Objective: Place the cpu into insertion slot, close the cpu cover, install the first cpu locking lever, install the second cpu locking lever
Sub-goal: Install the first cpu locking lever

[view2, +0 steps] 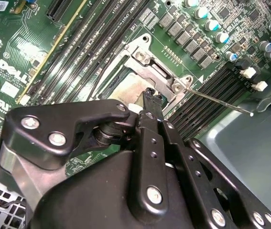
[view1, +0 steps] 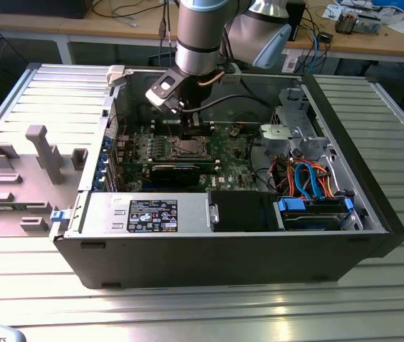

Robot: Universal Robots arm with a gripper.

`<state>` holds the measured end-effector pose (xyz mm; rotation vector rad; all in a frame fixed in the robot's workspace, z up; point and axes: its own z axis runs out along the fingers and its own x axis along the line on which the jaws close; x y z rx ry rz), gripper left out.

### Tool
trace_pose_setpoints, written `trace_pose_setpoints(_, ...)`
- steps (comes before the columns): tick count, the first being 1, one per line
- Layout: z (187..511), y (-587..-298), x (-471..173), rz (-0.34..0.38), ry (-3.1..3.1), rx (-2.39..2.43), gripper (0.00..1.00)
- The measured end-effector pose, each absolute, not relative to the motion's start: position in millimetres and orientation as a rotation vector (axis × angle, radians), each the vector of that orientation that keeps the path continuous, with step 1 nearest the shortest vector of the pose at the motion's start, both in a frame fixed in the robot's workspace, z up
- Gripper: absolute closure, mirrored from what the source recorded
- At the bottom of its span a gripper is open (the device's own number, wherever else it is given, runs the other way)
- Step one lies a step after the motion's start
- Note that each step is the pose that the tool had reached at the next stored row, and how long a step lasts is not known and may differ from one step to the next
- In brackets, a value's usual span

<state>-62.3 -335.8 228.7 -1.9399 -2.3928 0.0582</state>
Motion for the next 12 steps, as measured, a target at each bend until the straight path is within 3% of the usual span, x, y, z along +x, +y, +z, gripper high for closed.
trace_pose_setpoints(12,228.6,-335.8,-62.3,0.06,-2.434,-1.889,0.89)
